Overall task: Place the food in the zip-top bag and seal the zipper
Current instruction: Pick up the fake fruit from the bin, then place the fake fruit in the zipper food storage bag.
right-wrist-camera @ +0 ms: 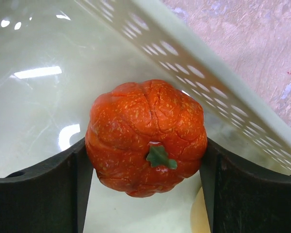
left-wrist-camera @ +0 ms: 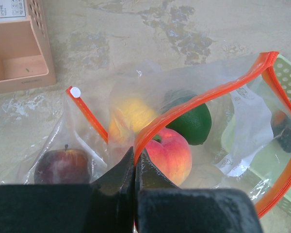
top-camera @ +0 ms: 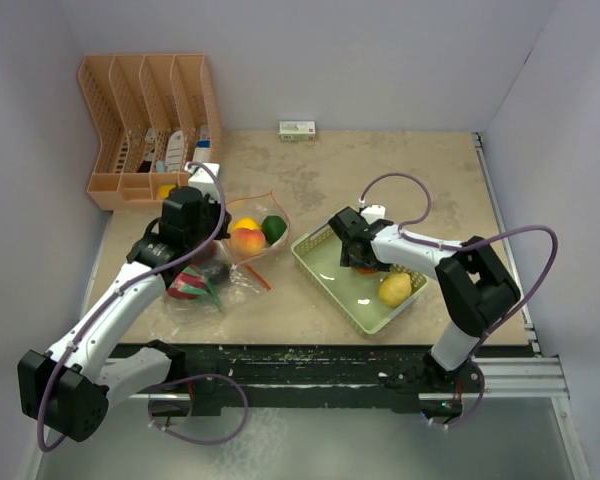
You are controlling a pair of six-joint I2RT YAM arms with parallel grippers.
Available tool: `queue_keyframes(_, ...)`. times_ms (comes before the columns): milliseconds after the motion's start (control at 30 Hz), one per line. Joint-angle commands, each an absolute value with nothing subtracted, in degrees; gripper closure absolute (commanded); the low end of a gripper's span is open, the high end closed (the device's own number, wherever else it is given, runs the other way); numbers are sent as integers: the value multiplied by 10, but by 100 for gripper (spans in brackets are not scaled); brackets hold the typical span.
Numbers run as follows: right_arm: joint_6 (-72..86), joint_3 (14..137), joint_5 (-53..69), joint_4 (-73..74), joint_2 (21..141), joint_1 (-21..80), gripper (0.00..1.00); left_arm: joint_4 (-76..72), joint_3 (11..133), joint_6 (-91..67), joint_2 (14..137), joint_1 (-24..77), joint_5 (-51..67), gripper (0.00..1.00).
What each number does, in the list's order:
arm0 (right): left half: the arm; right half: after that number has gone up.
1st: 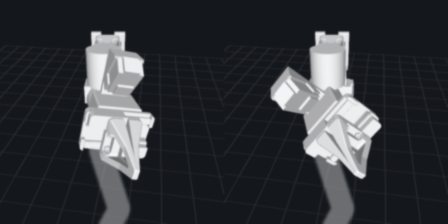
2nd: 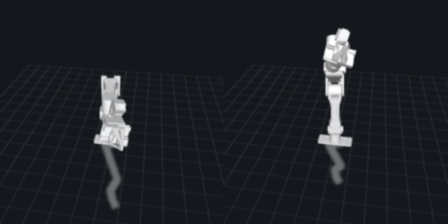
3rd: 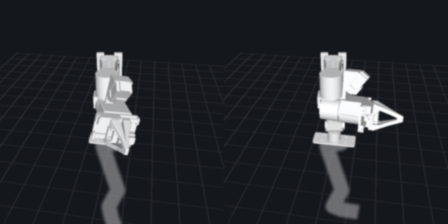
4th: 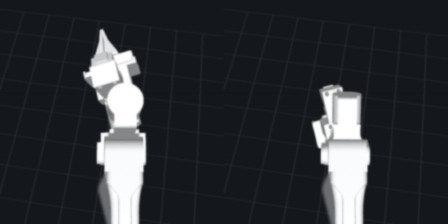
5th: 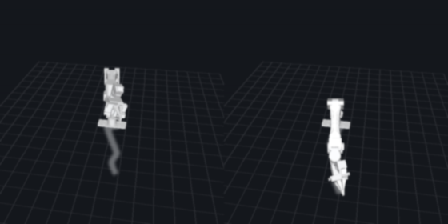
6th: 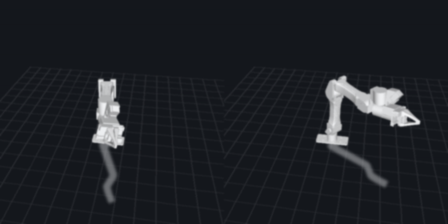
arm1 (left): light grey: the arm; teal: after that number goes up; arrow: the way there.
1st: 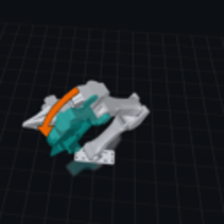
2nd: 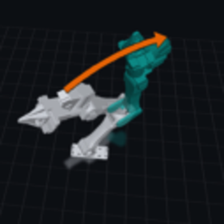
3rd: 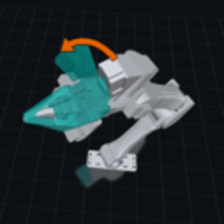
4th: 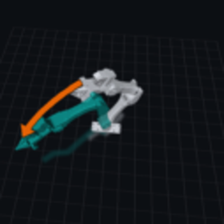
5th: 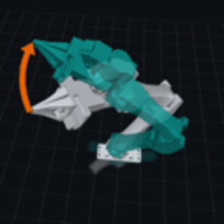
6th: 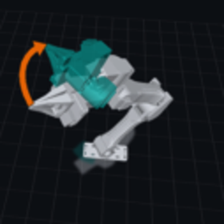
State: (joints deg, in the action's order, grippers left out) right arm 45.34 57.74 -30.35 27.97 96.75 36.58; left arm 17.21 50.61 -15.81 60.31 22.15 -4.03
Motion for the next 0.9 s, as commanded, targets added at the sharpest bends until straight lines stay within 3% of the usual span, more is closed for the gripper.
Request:
queue_keyframes(0, 461, 582, -352, 287, 948, 362, 35, 144, 502, -152, 592, 220, -39, 100)
queue_keyframes(133, 442, 582, -364, 294, 901, 366, 65, 145, 501, -151, 593, 219, -41, 100)
queue_keyframes(167, 436, 582, -359, 292, 884, 374, 67, 145, 502, -151, 593, 219, -42, 100)
queue_keyframes(333, 385, 640, -346, 280, 798, 484, 67, 147, 502, -150, 592, 219, -45, 100)
queue_keyframes(467, 319, 708, -211, 202, 778, 533, 66, 148, 503, -151, 594, 219, -46, 100)
queue_keyframes(700, 283, 796, -84, 86, 835, 537, 64, 145, 501, -155, 601, 219, -42, 100)
queue_keyframes(867, 276, 860, -44, 75, 916, 537, 54, 139, 503, -156, 606, 219, -38, 100)
